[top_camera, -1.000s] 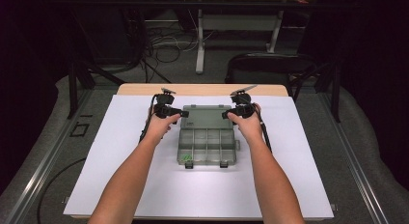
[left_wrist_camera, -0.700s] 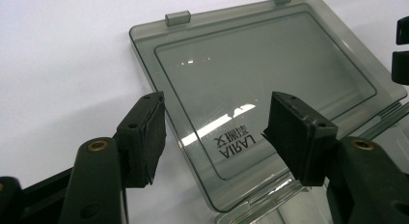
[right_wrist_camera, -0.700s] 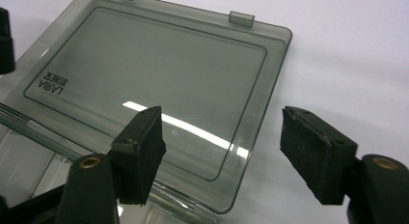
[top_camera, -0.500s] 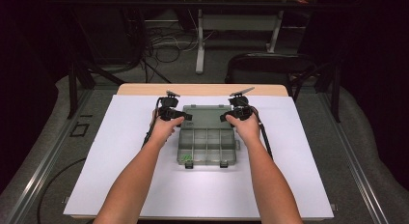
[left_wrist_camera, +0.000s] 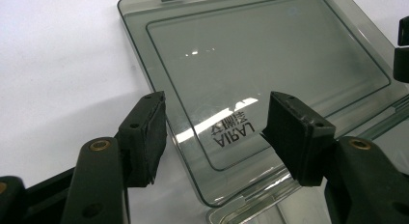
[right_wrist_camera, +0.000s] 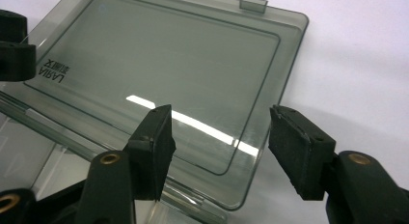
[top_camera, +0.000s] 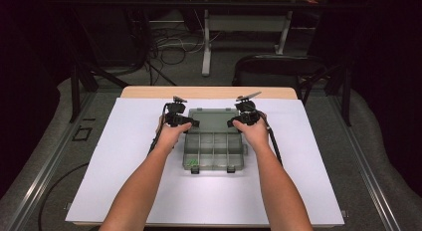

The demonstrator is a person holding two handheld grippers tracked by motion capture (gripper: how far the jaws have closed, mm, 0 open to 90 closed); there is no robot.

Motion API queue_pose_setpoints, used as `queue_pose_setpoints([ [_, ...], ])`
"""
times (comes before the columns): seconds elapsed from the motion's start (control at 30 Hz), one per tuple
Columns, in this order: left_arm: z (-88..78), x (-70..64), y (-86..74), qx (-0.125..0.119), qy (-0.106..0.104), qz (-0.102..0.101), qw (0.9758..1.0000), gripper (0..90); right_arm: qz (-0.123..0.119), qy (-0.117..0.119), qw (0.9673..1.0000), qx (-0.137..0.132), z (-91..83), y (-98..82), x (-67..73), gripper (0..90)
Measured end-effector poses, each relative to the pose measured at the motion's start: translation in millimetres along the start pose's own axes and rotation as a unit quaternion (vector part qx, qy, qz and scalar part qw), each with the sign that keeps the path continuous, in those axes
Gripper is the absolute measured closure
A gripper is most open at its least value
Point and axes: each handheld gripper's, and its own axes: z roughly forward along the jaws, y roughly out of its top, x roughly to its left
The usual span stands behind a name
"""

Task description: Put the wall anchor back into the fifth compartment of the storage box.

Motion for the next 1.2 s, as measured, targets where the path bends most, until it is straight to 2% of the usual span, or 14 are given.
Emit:
queue_pose_setpoints([
  [0.13,1.5,0.7,-2.3,-0.005,0.0,-0.005,1.0,39.8,0.002,0.003,0.9999,0.013,-0.1,-0.1,4.2,43.2],
  [0.17,2.1,0.5,-2.7,-0.006,0.001,-0.008,0.9999,39.7,0.007,0.008,0.9999,0.001,2.1,-0.7,6.1,43.2],
  [0.23,2.1,0.5,-2.8,-0.005,0.002,-0.008,0.9999,39.8,0.005,0.012,0.9999,0.008,3.3,-0.6,8.0,43.2],
  [0.27,1.6,0.5,-2.8,-0.006,0.002,-0.008,1.0,40.0,0.009,0.014,0.9999,0.001,4.5,-1.1,9.3,43.2],
  [0.3,1.5,0.3,-2.7,-0.007,0.002,-0.009,0.9999,40.2,0.009,0.006,0.9999,0.002,4.1,-1.0,10.3,43.2],
  [0.47,1.3,0.5,-2.9,-0.008,0.0,-0.011,0.9999,40.1,0.016,-0.003,0.9998,-0.005,1.7,0.1,9.4,43.0],
  [0.5,1.4,0.6,-2.9,-0.008,0.0,-0.012,0.9999,40.1,0.015,-0.004,0.9999,0.005,0.5,0.6,8.4,42.6],
  [0.57,1.5,0.9,-2.9,-0.008,-0.001,-0.013,0.9999,40.1,0.017,-0.009,0.9998,0.001,1.0,0.0,6.9,42.4],
  [0.83,4.2,2.4,-3.7,-0.002,0.001,-0.012,0.9999,40.0,0.03,-0.012,0.9994,0.01,2.6,-1.0,0.4,40.7],
  [0.93,5.4,3.3,-4.1,-0.001,0.0,-0.015,0.9999,39.8,0.042,0.005,0.9991,0.009,5.4,-3.0,-4.0,40.3],
  [1.03,6.8,3.8,-4.4,0.0,-0.002,-0.021,0.9998,39.5,0.048,0.01,0.9987,0.012,7.7,-5.0,-7.4,40.4],
  [1.1,7.7,5.1,-4.6,0.003,-0.004,-0.02,0.9998,39.4,0.046,0.018,0.9987,0.015,9.0,-5.8,-9.5,40.3],
  [1.2,9.5,6.0,-5.2,0.004,-0.005,-0.022,0.9997,39.3,0.041,0.018,0.9987,0.025,9.8,-6.4,-10.9,40.2],
])
